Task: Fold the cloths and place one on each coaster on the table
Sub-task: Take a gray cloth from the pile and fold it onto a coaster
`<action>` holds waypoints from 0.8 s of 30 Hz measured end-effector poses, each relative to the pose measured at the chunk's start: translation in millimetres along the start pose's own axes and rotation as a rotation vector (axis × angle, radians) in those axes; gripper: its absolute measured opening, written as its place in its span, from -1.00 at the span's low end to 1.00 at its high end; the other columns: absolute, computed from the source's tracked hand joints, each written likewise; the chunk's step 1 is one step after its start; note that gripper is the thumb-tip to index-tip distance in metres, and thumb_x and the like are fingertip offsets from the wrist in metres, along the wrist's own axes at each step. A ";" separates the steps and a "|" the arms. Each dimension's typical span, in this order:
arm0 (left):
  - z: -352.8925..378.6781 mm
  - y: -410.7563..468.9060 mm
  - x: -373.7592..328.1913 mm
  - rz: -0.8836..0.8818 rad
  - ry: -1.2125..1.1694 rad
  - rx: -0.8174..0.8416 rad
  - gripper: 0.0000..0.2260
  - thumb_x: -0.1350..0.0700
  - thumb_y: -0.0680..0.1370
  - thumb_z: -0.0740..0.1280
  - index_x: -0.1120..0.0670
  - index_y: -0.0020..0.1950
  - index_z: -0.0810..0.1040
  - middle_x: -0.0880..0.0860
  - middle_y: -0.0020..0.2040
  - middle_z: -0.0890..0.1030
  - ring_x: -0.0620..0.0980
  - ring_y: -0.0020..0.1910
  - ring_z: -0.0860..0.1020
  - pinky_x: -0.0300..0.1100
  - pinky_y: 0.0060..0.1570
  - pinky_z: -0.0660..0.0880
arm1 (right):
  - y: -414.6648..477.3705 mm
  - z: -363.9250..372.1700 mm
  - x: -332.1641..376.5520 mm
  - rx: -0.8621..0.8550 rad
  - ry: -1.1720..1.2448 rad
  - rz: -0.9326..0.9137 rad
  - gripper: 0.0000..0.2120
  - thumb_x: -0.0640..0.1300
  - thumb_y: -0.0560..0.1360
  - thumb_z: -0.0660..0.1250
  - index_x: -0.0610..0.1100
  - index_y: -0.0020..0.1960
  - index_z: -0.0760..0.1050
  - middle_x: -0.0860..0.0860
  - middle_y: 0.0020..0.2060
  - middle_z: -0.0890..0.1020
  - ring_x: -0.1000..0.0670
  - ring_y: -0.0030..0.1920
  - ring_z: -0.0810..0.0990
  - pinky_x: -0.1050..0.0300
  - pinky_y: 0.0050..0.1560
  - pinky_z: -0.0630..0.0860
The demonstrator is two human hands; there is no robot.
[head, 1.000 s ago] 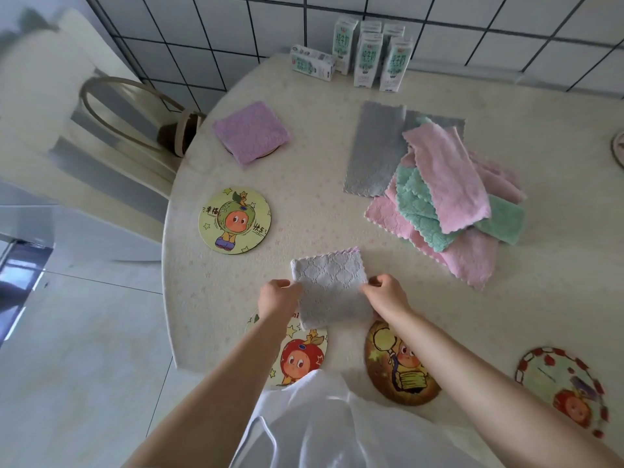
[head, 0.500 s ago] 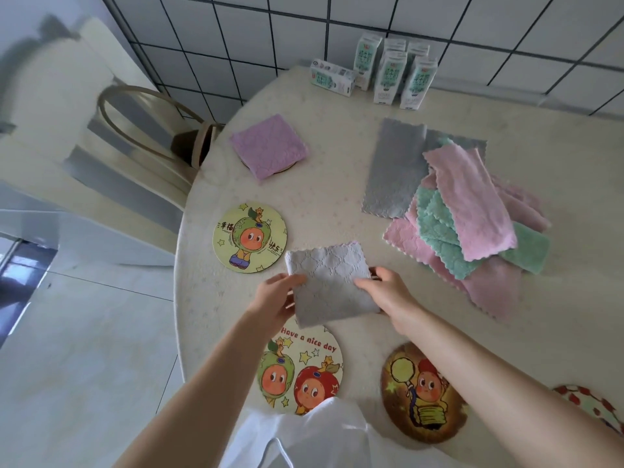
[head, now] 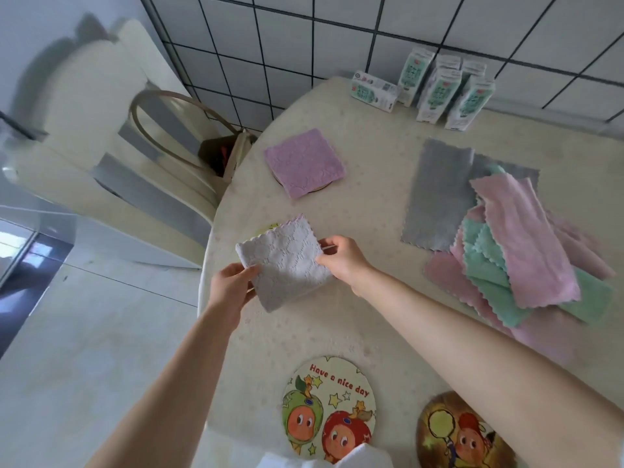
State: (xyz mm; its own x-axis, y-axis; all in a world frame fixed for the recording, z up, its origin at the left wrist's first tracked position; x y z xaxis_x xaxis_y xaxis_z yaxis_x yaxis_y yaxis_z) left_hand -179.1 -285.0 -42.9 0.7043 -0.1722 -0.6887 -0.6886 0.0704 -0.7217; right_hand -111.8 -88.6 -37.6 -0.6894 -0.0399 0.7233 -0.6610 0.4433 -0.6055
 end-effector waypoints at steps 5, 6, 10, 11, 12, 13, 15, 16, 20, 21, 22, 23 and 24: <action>-7.9 20.3 1.7 0.051 0.148 -0.109 -0.96 0.27 0.48 0.39 0.19 -0.08 0.58 0.15 -0.17 0.62 0.02 -0.26 0.58 -0.14 -0.16 0.59 | 20.4 12.6 1.1 -0.043 -0.094 -0.003 -0.75 -0.25 0.40 0.39 -0.14 0.07 0.57 -0.08 -0.04 0.66 -0.06 0.00 0.61 0.13 0.02 0.49; -8.2 21.8 2.5 0.057 0.166 -0.128 -0.95 0.27 0.47 0.40 0.19 -0.08 0.58 0.14 -0.19 0.62 0.02 -0.28 0.57 -0.11 -0.13 0.59 | 22.6 12.9 1.6 -0.050 -0.112 -0.005 -0.75 -0.25 0.40 0.39 -0.16 0.08 0.57 -0.09 -0.02 0.66 -0.07 0.03 0.61 0.13 0.04 0.49; -8.0 22.1 5.6 0.083 0.241 -0.188 -0.92 0.25 0.45 0.42 0.20 -0.08 0.60 0.13 -0.23 0.61 0.01 -0.31 0.55 -0.14 -0.18 0.58 | 25.7 8.9 2.6 -0.075 -0.178 -0.015 -0.75 -0.23 0.41 0.39 -0.17 0.09 0.57 -0.08 -0.01 0.67 -0.06 0.04 0.60 0.24 -0.01 0.42; -7.7 21.6 6.6 0.085 0.254 -0.199 -0.92 0.24 0.45 0.42 0.21 -0.08 0.61 0.15 -0.22 0.63 0.02 -0.30 0.56 -0.12 -0.16 0.59 | 25.2 7.4 1.9 -0.081 -0.190 -0.014 -0.75 -0.22 0.42 0.39 -0.17 0.09 0.57 -0.07 -0.01 0.67 -0.05 0.04 0.60 0.26 -0.04 0.40; -7.8 20.8 7.9 0.087 0.270 -0.212 -0.93 0.24 0.44 0.42 0.20 -0.10 0.61 0.15 -0.21 0.64 0.03 -0.28 0.57 -0.10 -0.12 0.60 | 24.3 5.8 0.8 -0.084 -0.207 -0.013 -0.75 -0.21 0.42 0.39 -0.17 0.10 0.56 -0.07 -0.01 0.66 -0.05 0.04 0.60 0.27 -0.05 0.39; -8.5 21.1 9.6 0.090 0.293 -0.225 -0.95 0.23 0.44 0.42 0.17 -0.12 0.61 0.15 -0.22 0.65 0.04 -0.28 0.58 -0.06 -0.08 0.61 | 23.4 4.0 -0.8 -0.086 -0.230 -0.019 -0.75 -0.20 0.43 0.39 -0.17 0.10 0.56 -0.07 0.00 0.66 -0.06 0.05 0.60 0.25 -0.04 0.40; -11.0 21.8 11.5 0.103 0.384 -0.256 -0.94 0.17 0.42 0.42 0.11 -0.13 0.59 0.11 -0.20 0.67 0.04 -0.23 0.60 -0.03 -0.06 0.59 | 21.5 -0.6 -5.2 -0.088 -0.270 -0.025 -0.74 -0.21 0.43 0.38 -0.17 0.11 0.55 -0.08 0.01 0.65 -0.07 0.05 0.60 0.23 -0.04 0.41; -12.1 20.4 11.2 0.113 0.445 -0.274 -0.88 0.12 0.42 0.42 0.08 -0.08 0.57 0.08 -0.16 0.67 0.04 -0.18 0.61 -0.04 -0.06 0.58 | 19.4 -3.9 -7.2 -0.089 -0.284 -0.024 -0.74 -0.22 0.42 0.37 -0.17 0.11 0.54 -0.08 0.01 0.65 -0.07 0.04 0.59 0.24 -0.07 0.40; -9.4 4.9 4.4 0.261 0.623 -0.331 -0.72 0.07 0.45 0.40 0.06 0.13 0.49 0.01 -0.01 0.59 0.04 -0.06 0.55 -0.06 -0.07 0.52 | 5.6 -24.8 -17.2 -0.099 -0.318 -0.037 -0.76 -0.25 0.44 0.31 -0.17 0.11 0.54 -0.07 -0.02 0.65 0.01 -0.13 0.51 0.29 -0.16 0.34; -5.1 -0.5 1.4 0.322 0.657 -0.333 -0.73 0.08 0.47 0.39 0.07 0.14 0.49 0.00 0.00 0.56 0.03 -0.06 0.54 -0.09 -0.09 0.49 | 1.2 -31.9 -21.0 -0.104 -0.321 -0.040 -0.76 -0.25 0.45 0.29 -0.17 0.10 0.54 -0.06 -0.02 0.65 0.02 -0.14 0.50 0.29 -0.17 0.34; 0.9 -5.7 -1.4 0.383 0.695 -0.325 -0.74 0.11 0.48 0.38 0.07 0.14 0.49 -0.01 0.00 0.55 0.03 -0.06 0.53 -0.11 -0.10 0.47 | -3.3 -39.7 -25.4 -0.108 -0.326 -0.041 -0.76 -0.25 0.45 0.28 -0.16 0.10 0.54 -0.06 -0.02 0.65 0.02 -0.14 0.50 0.28 -0.17 0.35; 8.5 -10.7 -3.7 0.434 0.726 -0.311 -0.76 0.14 0.47 0.37 0.07 0.13 0.50 -0.01 0.00 0.54 0.03 -0.06 0.53 -0.12 -0.10 0.46 | -7.7 -48.4 -31.0 -0.115 -0.336 -0.043 -0.77 -0.25 0.45 0.28 -0.16 0.10 0.55 -0.06 -0.02 0.65 0.01 -0.12 0.52 0.28 -0.16 0.36; 17.2 -14.3 -4.7 0.476 0.747 -0.290 -0.77 0.17 0.46 0.37 0.07 0.11 0.52 0.00 -0.01 0.55 0.04 -0.06 0.54 -0.12 -0.10 0.47 | -12.3 -57.8 -36.7 -0.127 -0.351 -0.049 -0.77 -0.25 0.45 0.27 -0.16 0.09 0.55 -0.06 -0.01 0.64 -0.02 -0.09 0.54 0.27 -0.13 0.37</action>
State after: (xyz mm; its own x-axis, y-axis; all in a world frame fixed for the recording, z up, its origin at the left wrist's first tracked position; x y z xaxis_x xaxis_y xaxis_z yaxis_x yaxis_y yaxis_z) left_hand -169.6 -268.2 -30.5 0.1125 -0.7828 -0.6121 -0.9634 0.0649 -0.2601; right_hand -61.2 -40.9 -37.4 -0.7319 -0.3584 0.5796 -0.6690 0.5399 -0.5109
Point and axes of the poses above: each hand's wrist, its own y-axis towards the middle knuckle, its own z-axis out of the palm, x = y × z, the point moved 2 cm from there along y, towards the middle knuckle
